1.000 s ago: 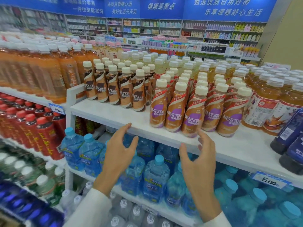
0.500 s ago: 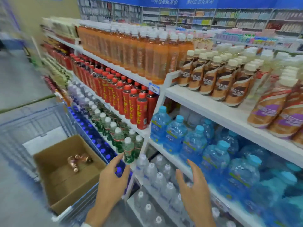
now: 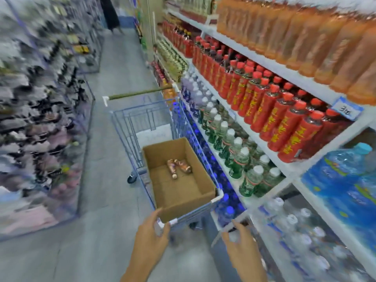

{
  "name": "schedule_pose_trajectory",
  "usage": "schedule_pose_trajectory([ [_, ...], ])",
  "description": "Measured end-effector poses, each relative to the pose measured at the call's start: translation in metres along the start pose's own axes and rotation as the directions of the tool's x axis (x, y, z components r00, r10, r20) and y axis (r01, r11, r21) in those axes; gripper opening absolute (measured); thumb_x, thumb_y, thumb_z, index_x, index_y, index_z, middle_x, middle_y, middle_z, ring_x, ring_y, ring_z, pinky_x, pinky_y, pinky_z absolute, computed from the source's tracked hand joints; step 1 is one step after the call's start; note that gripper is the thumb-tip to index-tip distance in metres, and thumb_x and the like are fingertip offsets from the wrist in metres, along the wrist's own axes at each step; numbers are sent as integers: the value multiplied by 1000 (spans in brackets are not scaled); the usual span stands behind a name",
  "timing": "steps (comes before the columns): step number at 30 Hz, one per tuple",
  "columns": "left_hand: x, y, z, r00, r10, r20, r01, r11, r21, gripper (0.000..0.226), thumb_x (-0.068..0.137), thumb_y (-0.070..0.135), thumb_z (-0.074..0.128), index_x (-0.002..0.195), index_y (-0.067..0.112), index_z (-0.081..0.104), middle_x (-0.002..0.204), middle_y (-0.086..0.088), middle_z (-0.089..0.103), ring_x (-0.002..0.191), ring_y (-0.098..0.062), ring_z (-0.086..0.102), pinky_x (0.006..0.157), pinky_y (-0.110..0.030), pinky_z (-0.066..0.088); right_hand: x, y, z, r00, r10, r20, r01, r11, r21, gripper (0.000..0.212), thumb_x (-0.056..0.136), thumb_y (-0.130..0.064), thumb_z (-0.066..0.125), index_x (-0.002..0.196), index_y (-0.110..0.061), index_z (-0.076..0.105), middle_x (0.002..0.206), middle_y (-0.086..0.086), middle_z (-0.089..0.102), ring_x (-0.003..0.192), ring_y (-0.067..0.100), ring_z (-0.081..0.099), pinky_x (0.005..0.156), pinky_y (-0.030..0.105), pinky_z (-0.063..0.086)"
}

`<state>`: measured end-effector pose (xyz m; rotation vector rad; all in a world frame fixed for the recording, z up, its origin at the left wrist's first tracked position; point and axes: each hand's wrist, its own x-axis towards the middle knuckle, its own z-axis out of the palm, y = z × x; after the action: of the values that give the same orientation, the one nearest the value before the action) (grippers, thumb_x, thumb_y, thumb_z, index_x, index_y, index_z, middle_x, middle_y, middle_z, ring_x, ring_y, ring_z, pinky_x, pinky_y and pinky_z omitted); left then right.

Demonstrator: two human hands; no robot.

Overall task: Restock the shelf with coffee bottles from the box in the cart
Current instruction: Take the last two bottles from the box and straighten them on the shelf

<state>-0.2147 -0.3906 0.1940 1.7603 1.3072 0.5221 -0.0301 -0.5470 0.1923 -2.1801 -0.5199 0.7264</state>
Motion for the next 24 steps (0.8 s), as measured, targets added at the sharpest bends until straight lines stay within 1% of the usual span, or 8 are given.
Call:
schedule_pose_trajectory([
  [2,6,-12,-5,1000,-7,-24,7,1000,-24,49,88,17,75,112,54,53,109,31,58,105,-4,61,90,-23,45,13,1,20,999,37,-28,-37,999,18,42,87,-25,78,114,-46,55,134,5,61,117,29,61,101,42,49],
  [3,10,-17,-5,999,-23,-25,22,999,-33,53,87,15,76,111,55,51,110,36,55,104,-2,60,91,-23,45,19,2,28,999,51,-9,-51,999,12,42,86,-25,79,118,-43,58,134,8,62,118,29,61,100,41,48],
  [5,20,-24,-4,998,-50,-24,49,998,-37,52,87,14,76,114,51,52,113,37,53,107,-4,60,95,-26,45,33,-3,40,996,69,52,-67,997,-43,48,88,-29,77,132,-22,61,139,6,59,126,26,56,101,35,43],
  [7,36,-29,1,997,-73,-12,72,997,-29,48,88,16,74,120,45,54,115,34,55,111,-7,60,100,-30,47,52,-11,48,993,92,78,-89,995,-39,54,89,-31,75,138,-17,58,142,3,57,130,22,53,104,33,41],
  [13,108,-33,19,984,-155,89,154,988,21,46,91,20,70,135,29,58,133,8,62,124,-14,57,108,-33,46,129,-35,72,986,88,144,-82,995,-53,53,92,-36,70,141,-22,54,144,-1,55,134,19,50,108,31,36],
  [18,184,-16,24,971,-198,132,182,975,125,47,98,24,61,144,25,50,141,11,55,127,-10,52,112,-30,41,196,-60,89,962,118,246,-99,991,-90,57,94,-46,63,146,-28,48,147,-2,53,135,18,49,109,34,39],
  [22,253,-10,33,967,-198,162,162,964,213,49,99,26,59,147,22,49,142,6,55,130,-13,52,110,-32,43,245,-71,106,940,138,312,-98,985,-142,58,96,-49,59,148,-28,45,147,-3,52,134,18,49,109,37,41],
  [24,286,-13,38,960,-213,182,162,952,260,50,99,26,59,147,19,49,142,3,56,130,-16,53,111,-32,42,262,-75,113,929,183,322,-141,979,-149,57,96,-49,59,147,-26,45,144,-3,54,132,19,52,110,38,41],
])
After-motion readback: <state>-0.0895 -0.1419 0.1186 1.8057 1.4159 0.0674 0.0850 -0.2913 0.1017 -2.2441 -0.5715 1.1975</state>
